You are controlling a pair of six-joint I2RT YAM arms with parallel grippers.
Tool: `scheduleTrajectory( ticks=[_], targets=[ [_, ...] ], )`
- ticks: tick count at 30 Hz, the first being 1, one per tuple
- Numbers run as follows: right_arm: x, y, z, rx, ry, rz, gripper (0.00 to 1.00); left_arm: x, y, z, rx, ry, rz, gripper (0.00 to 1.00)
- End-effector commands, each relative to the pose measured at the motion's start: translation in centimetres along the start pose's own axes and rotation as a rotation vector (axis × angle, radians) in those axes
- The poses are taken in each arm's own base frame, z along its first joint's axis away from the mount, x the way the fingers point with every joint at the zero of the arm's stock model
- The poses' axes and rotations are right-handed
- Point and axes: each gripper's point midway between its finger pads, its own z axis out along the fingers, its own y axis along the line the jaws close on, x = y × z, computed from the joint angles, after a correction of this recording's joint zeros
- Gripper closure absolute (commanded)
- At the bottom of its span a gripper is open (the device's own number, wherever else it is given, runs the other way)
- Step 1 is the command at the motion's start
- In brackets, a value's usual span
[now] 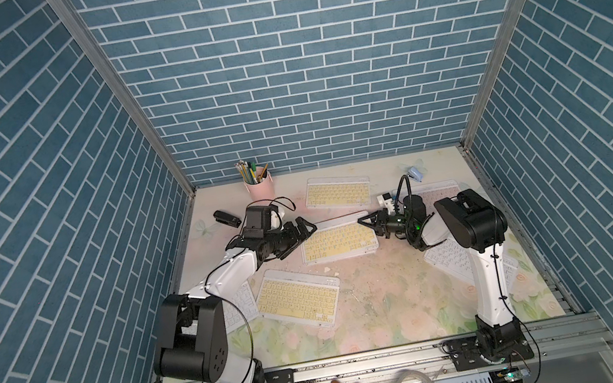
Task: Stack the numeric keypads
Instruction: Place the numeric keypad at the numeric keypad.
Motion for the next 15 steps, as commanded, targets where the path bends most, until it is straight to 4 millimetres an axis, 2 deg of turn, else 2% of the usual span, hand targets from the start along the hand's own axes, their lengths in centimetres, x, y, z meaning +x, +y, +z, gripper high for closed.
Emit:
scheduleTrajectory(
  ticks=[1, 3, 15],
  targets=[
    [-0.1, -0.5, 0.1, 0.046, 0.003, -0.032, 0.69, -0.1, 0.1, 0.1, 0.002, -0.001, 0.007, 0.0],
    [-0.5, 0.0, -0.3, 0.08, -0.012, -0.047, 0.65, 0.0, 0.1, 0.2, 0.003, 0.001, 0.008, 0.01],
    [-0.9, -1.9, -2.5, 0.416, 0.01, -0.126, 0.43, 0.2, -0.4, 0.3, 0.01, 0.007, 0.017, 0.0]
  ],
)
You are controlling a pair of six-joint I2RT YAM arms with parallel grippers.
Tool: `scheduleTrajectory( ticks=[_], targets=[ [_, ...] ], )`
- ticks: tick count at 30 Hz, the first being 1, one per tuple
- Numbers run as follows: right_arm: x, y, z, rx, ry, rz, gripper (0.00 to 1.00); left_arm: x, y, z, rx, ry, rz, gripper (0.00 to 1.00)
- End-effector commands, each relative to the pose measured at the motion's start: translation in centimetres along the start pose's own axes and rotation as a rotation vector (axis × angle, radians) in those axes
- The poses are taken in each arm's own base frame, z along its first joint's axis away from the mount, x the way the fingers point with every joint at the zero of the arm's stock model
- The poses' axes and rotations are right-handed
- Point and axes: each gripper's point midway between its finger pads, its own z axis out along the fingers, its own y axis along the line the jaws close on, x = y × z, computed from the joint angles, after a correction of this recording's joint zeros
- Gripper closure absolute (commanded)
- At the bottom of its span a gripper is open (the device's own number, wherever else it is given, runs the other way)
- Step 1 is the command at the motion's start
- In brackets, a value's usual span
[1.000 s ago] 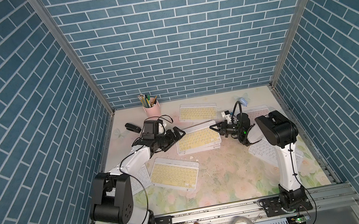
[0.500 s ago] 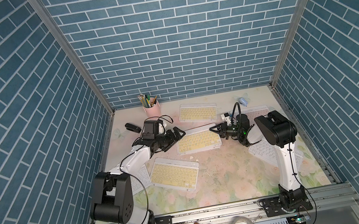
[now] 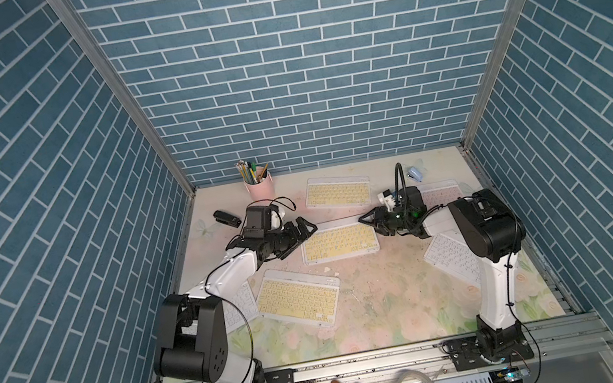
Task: Stack the numeric keypads
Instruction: Place the numeric keypad at the numeric keypad.
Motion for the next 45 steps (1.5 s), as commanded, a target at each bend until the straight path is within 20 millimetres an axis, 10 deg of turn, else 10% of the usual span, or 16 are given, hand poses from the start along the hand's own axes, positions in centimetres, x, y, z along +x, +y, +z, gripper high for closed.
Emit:
scheduleTrajectory(
  ticks=[1, 14, 21, 45],
  targets=[
    [0.1, -1.9, -1.0, 0.178, 0.022, -0.055, 0.42, 0.1, -0.3, 0.2, 0.01, 0.006, 0.014, 0.0],
    [1.9, -2.6, -4.9, 0.54, 0.076, -0.138, 0.08, 0.6, -0.7, -0.5, 0.021, 0.003, 0.015, 0.0],
    [6.0, -2.7, -3.2, 0.587, 0.145, -0.103, 0.03, 1.3, -0.6, -1.8, 0.009, -0.003, 0.023, 0.0],
    [5.6, 0.3, -0.5, 0.556, 0.132, -0.116, 0.01, 3.2, 0.7, -2.4, -0.024, 0.029, 0.021, 0.0]
  ],
)
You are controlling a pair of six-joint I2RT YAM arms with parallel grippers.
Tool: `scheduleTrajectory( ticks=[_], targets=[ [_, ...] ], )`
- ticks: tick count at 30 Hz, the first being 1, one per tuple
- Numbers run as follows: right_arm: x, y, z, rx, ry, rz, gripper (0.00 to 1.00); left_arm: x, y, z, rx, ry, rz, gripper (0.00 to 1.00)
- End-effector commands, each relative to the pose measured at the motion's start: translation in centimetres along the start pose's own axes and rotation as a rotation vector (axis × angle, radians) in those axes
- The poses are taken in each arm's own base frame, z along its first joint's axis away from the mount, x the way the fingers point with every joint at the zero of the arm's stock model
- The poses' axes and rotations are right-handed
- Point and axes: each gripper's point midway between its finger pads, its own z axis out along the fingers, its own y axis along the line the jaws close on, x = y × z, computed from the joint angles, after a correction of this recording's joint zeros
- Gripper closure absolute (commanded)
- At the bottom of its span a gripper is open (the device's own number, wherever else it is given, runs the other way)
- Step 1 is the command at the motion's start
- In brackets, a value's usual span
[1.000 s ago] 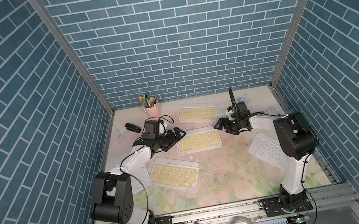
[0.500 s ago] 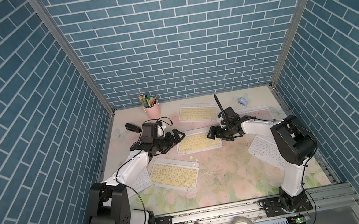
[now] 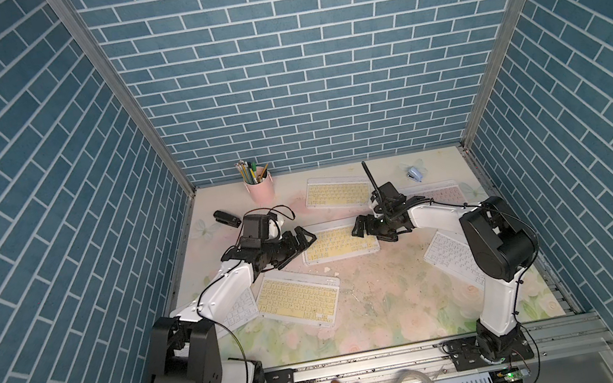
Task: Stack the numeric keypads
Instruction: Place the numeric keypad at the numeric keypad.
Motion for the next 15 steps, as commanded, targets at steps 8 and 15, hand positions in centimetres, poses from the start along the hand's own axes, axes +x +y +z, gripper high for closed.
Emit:
scheduleTrajectory(
  ticks=[8, 15],
  targets=[
    [-0.1, 0.3, 0.4, 0.051, 0.025, 0.0, 0.01, 0.4, 0.2, -0.2, -0.008, 0.006, 0.011, 0.0],
    [-0.1, 0.7, 0.6, 0.071, 0.041, -0.021, 0.01, 0.5, 0.3, -0.3, -0.013, 0.009, 0.012, 0.0]
  ],
)
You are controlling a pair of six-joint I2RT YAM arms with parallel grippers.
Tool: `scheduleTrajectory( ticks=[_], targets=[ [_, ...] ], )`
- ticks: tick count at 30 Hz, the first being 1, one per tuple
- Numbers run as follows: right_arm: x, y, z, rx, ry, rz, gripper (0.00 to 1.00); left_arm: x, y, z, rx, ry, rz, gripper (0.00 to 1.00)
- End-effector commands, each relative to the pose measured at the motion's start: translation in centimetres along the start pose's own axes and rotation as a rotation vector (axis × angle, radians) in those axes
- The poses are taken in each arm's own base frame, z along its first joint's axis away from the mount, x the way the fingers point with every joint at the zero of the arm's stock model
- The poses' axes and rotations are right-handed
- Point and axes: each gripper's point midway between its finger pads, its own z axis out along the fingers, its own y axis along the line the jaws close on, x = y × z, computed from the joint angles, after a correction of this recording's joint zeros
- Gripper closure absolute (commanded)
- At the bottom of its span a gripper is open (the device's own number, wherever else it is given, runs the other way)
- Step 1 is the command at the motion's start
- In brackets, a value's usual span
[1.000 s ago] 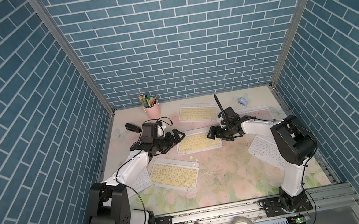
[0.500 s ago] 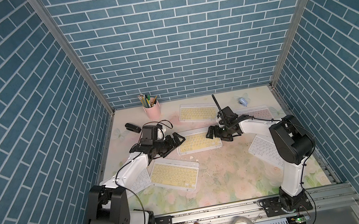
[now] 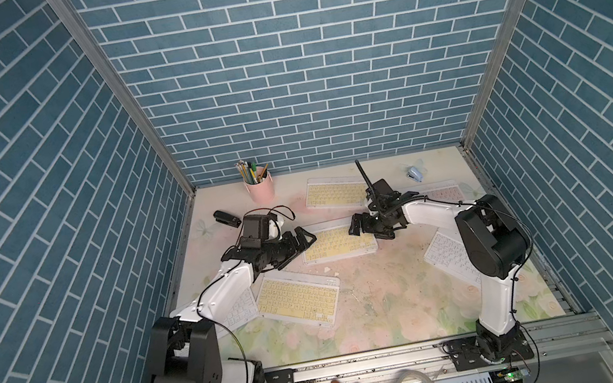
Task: Stack the numeric keypads
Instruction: Place the numeric keypad at the numeric keypad.
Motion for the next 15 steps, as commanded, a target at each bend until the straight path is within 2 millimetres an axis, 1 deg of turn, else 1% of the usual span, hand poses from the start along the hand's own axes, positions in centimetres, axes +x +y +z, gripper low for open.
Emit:
scheduleTrajectory(
  ticks=[1, 4, 10, 12, 15],
  targets=[
    [0.5, -0.5, 0.4, 0.048, 0.025, -0.012, 0.01, 0.5, 0.3, -0.3, -0.012, 0.008, 0.011, 0.0],
    [0.7, -0.8, 0.1, 0.062, 0.025, -0.015, 0.01, 0.5, 0.2, -0.5, -0.015, 0.007, 0.014, 0.0],
    [0.6, -0.9, -1.4, 0.081, 0.005, -0.035, 0.01, 0.5, 0.0, -0.8, -0.018, 0.006, 0.018, 0.0],
    [0.6, -1.1, -2.0, 0.089, -0.006, -0.044, 0.01, 0.5, 0.0, -1.0, -0.024, 0.01, 0.023, 0.0],
    [0.7, -1.3, -3.6, 0.098, -0.031, -0.059, 0.01, 0.6, -0.1, -1.9, -0.051, 0.017, 0.04, 0.01]
  ],
)
